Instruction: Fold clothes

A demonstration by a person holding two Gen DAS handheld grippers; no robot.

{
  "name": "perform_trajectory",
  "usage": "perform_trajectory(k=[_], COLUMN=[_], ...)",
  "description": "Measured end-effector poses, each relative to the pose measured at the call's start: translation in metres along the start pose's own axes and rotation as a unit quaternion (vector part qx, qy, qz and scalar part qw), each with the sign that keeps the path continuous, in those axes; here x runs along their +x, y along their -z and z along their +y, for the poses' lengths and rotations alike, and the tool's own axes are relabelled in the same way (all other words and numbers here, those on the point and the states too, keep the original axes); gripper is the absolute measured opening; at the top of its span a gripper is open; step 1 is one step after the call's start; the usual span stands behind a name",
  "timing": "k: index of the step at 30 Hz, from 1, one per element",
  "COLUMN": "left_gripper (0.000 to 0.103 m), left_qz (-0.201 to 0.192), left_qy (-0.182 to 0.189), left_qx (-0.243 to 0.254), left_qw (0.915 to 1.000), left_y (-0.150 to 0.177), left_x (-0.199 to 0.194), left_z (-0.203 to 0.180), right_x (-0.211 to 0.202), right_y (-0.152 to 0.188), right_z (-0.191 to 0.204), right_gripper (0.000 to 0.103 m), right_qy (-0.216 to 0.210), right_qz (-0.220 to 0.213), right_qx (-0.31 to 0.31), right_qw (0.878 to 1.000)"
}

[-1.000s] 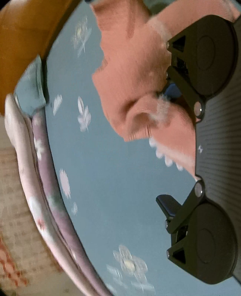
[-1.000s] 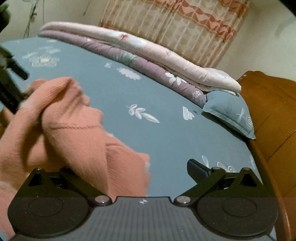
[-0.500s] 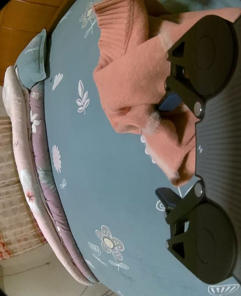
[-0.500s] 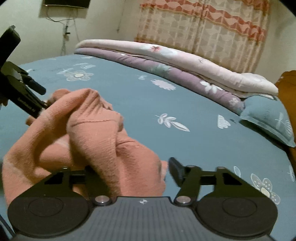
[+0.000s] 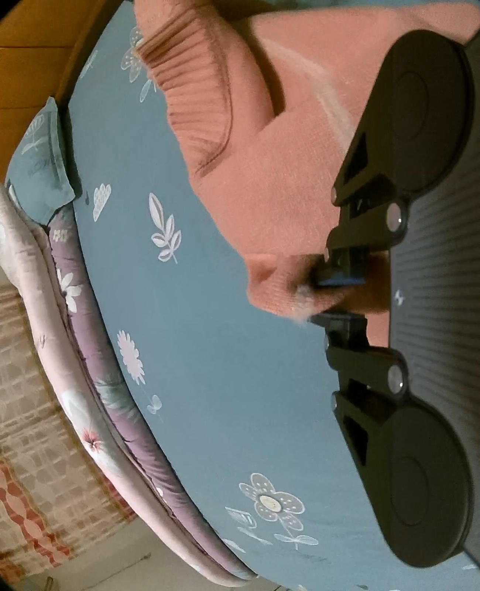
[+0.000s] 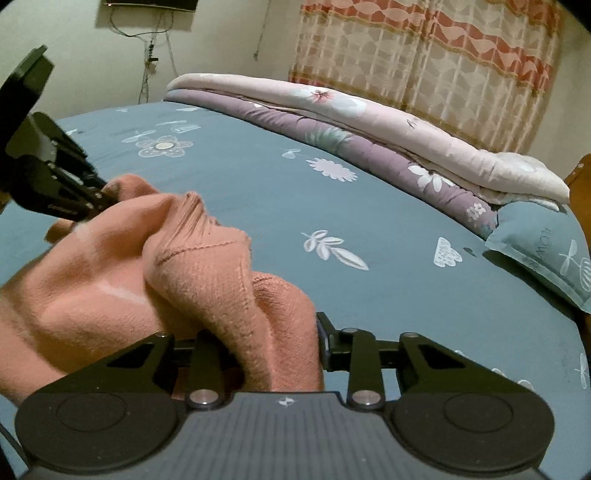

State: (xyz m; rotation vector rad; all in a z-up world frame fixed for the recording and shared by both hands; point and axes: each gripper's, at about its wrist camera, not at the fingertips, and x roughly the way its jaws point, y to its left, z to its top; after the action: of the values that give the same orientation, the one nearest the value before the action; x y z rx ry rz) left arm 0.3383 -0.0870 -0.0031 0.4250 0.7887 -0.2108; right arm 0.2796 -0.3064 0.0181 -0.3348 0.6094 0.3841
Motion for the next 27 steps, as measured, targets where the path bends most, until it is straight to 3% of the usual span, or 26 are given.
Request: perform_trajectory(k=[10,12,19,27], left_gripper=[0.006,0.005,0.005,0.005], left_qz=[-0.008,-0.012,-0.009,0.045], left_qy=[-0.053,-0.070,-0.119,-0.143], left_qx=[-0.017,-0.026,-0.058,-0.092], left_qw=[0.9984,0.9971,0.9912,0.9844], left_y=[-0.032,-0.041,-0.067,-0.076], left_x=[0.029,0.034,0.063,0.132], left_z=[0.033,0.044,0.089,0.105], right_x=[0.074,0.090,0.149,0.225], right_y=[-0.050,-0.058,-0.079,-0.079], right_z=[-0.052,-0.062,-0.094,-0.096], right_gripper=[0.027,0.015,0.015,0.015], right_qy=[0.031,0.041,0.071,0.067], right_qz=[0.038,0.047,0.078,0.129], right_qx=[0.026,0.030,0.061,0.083], right_qw=[0.998,0.998,0.992,0.986])
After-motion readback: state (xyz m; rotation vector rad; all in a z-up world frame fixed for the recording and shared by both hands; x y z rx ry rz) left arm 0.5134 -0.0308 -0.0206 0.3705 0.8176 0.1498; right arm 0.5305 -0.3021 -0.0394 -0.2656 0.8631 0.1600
